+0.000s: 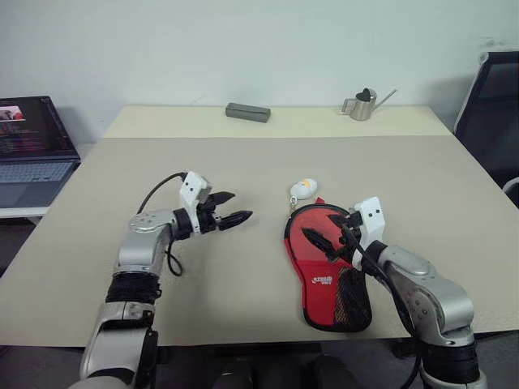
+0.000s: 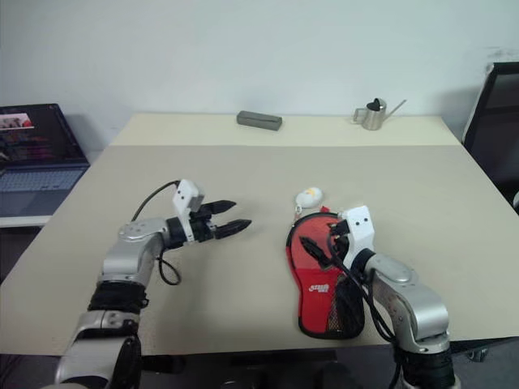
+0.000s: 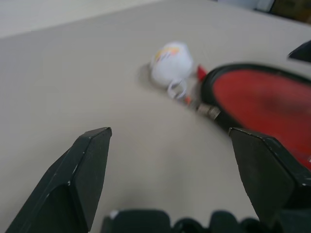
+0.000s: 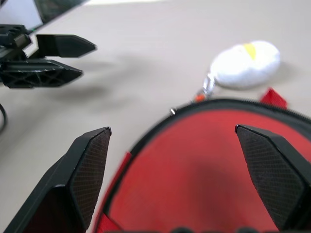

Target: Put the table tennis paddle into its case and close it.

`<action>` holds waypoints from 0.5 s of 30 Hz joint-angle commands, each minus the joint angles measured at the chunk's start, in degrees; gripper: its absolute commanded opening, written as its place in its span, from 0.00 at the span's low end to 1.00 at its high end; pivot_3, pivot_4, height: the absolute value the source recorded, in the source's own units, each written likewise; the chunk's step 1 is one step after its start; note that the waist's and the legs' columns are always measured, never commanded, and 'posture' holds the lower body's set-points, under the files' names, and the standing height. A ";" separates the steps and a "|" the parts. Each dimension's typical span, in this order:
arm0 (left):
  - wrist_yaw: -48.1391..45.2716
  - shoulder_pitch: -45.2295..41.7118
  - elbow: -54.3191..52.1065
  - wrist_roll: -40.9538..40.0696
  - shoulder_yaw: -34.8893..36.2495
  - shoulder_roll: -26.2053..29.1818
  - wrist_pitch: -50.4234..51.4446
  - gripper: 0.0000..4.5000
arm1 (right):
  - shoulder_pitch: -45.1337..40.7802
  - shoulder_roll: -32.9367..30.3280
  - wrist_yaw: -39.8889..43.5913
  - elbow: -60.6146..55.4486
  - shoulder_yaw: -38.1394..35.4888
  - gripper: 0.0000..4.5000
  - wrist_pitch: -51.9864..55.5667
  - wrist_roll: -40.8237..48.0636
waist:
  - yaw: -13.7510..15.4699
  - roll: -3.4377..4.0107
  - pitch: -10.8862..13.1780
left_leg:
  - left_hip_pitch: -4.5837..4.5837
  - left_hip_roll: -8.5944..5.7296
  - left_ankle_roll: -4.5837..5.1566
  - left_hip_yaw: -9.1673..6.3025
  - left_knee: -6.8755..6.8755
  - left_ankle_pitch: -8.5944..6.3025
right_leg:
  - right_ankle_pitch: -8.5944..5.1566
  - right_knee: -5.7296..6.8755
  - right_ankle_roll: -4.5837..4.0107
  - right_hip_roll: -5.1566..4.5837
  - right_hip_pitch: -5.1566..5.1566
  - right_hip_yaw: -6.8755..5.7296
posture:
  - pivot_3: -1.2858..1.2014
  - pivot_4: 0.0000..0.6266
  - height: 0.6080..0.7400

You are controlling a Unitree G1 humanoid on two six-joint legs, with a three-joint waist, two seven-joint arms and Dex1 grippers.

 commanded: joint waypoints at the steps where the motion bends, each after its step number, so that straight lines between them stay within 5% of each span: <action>1: 2.69 -0.79 -6.52 -1.44 -2.27 -1.88 1.89 0.93 | -1.46 -1.62 1.12 0.00 -1.91 1.00 -1.91 1.77 | -0.04 0.00 0.00 | 0.10 -0.01 0.00 0.04 0.00 0.00 | 0.00 0.00 0.01 0.00 0.08 0.02 | 0.52 0.24 1.00; 15: 1.95 -2.01 -10.07 1.54 -17.95 -8.67 -1.33 0.93 | -5.11 -21.73 12.59 6.84 -12.49 1.00 -5.03 6.53 | -0.11 0.08 0.06 | 0.10 -0.01 0.02 0.19 -0.01 0.00 | 0.00 -0.05 0.01 0.00 0.09 0.12 | 0.52 0.24 1.00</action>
